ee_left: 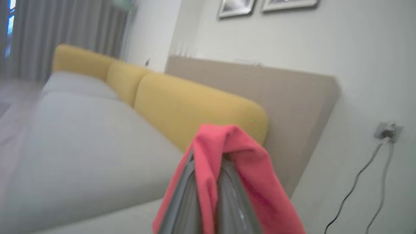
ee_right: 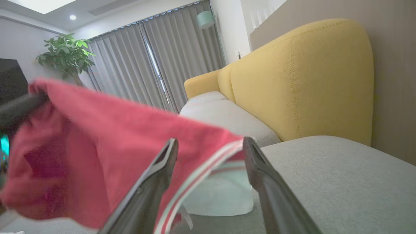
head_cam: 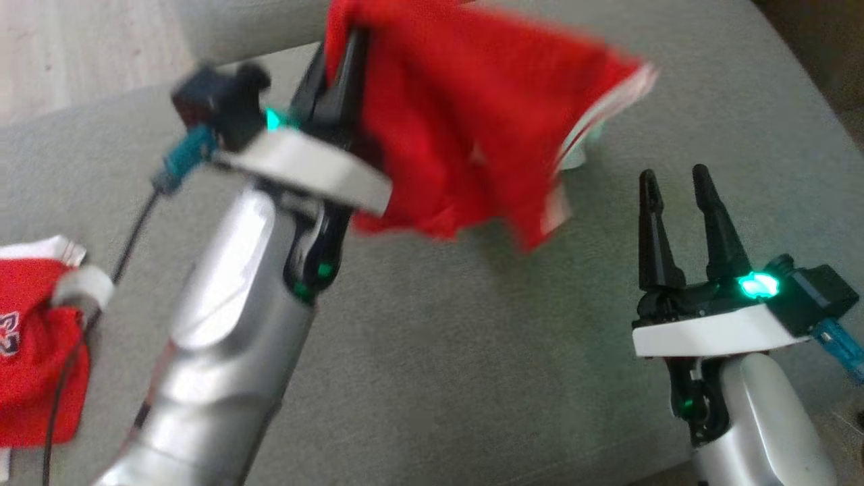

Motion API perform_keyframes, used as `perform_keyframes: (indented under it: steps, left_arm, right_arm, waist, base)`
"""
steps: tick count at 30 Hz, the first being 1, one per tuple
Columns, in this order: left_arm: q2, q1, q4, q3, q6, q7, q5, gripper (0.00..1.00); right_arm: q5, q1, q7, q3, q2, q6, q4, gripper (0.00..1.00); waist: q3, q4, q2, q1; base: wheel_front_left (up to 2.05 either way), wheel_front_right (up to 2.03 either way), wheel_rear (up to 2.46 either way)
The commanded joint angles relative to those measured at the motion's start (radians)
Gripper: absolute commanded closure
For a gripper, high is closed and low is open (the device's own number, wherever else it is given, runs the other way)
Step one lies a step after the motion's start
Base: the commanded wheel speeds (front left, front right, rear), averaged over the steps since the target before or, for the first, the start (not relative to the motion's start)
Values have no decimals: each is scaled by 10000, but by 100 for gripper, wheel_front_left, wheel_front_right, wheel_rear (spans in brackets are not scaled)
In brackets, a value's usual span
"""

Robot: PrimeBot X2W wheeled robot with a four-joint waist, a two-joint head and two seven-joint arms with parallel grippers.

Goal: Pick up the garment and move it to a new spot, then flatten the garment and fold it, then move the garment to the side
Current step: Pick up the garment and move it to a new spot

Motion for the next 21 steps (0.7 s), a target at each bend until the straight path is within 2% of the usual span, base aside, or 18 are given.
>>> perform_keyframes:
  steps: [1,2,5,11,16,21]
  left_arm:
    - [540,442,703,382,128,-346,198,16]
    - [725,618,1044,329,152,-505,388,0]
    - [1113,1145,1849,289,255,-1113,754,0]
    - [1302,2091,2367,421,236,-2037,822,0]
    - [1498,2995,1898,499,364,-2286,1239,0]
    - [1528,4131,718,879,574,-2314,1640,0]
  right_arm:
    - [-153,-236,-109,35,-39,-7,-368,0]
    - [-178,-250,-109,-9,-39,-7,-359,0]
    - [-274,-231,-109,-125,-39,-7,-349,0]
    - [-637,-12,-109,-450,-39,-7,-150,0]
    - [-973,246,-109,-751,-39,-7,120,0]
    - [-1108,492,-109,-944,-39,-7,442,0]
  waist:
    - [203,477,0,0]
    - [243,593,0,0]
    - [314,967,0,0]
    - [156,1858,0,0]
    - [-224,2567,0,0]
    - [-611,3045,0,0]
  base:
    - [0,0,0]
    - [0,0,0]
    - [0,0,0]
    - [0,0,0]
    - [0,0,0]
    - [0,0,0]
